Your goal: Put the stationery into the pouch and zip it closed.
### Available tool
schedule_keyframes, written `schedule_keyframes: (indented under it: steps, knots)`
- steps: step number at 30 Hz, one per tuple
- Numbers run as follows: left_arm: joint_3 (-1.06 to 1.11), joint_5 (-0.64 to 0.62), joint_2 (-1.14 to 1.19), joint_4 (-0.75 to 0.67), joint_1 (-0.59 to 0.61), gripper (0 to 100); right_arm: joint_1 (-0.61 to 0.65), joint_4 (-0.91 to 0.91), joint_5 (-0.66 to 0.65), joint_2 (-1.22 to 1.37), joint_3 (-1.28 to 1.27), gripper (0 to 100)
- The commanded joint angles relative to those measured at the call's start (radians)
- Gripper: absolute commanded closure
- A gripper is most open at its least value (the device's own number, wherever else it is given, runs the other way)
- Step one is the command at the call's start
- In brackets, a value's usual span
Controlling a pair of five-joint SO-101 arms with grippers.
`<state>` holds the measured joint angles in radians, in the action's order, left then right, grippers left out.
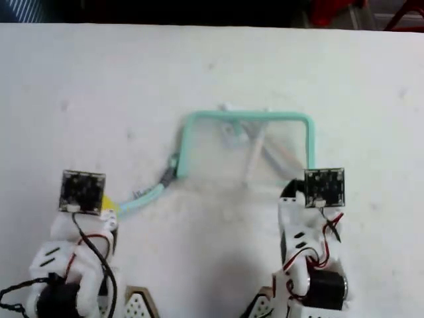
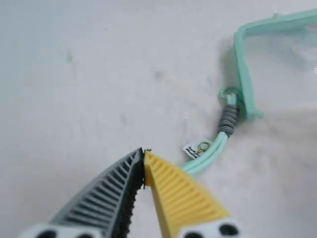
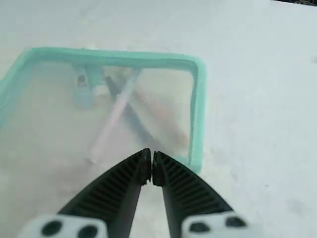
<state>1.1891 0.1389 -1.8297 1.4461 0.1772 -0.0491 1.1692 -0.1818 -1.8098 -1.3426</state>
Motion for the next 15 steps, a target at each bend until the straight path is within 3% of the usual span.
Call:
schedule_keyframes:
  steps: [1,5,8,15]
  knots:
    - [-0.103,-0.008,0.001,-0.064,0.114,98,-0.019,-0.025,0.0,0.01,0.054,97.7]
    - [-0.204,-0.002,0.001,-0.071,0.165,98,-0.008,-0.025,-0.009,0.01,0.118,97.7]
    - [-0.242,-0.005,-0.001,0.014,0.174,98,-0.035,-0.025,-0.012,0.01,0.107,97.7]
    - [-0.239,0.0,-0.001,-0.018,0.176,97,-0.097,-0.064,-0.204,0.01,0.1,97.7]
